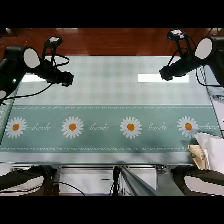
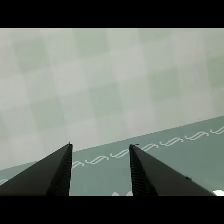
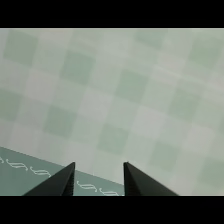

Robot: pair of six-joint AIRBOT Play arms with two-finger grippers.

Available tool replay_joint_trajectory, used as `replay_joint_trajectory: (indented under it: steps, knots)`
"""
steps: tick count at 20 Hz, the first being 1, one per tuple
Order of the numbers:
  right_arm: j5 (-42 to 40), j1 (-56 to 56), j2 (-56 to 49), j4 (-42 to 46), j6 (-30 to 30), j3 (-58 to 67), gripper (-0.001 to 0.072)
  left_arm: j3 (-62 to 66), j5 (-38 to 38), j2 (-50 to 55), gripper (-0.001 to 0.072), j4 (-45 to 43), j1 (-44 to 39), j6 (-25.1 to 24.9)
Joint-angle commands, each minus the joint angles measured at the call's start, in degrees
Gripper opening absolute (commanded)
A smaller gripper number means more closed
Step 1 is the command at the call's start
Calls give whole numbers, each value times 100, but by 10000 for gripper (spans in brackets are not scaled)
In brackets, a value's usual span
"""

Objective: Fold the shirts.

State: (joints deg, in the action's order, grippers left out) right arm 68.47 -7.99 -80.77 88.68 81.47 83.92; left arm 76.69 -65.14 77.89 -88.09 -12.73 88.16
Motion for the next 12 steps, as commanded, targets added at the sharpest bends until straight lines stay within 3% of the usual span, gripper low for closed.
replay_joint_trajectory:
  steps: [1,12]
  knots:
    - [-9,2,7,-7,-2,-11,383,-11,17,35,431,-20,-4,0]
    - [-9,2,7,-7,-2,-11,383,-11,22,223,431,-17,-4,0]
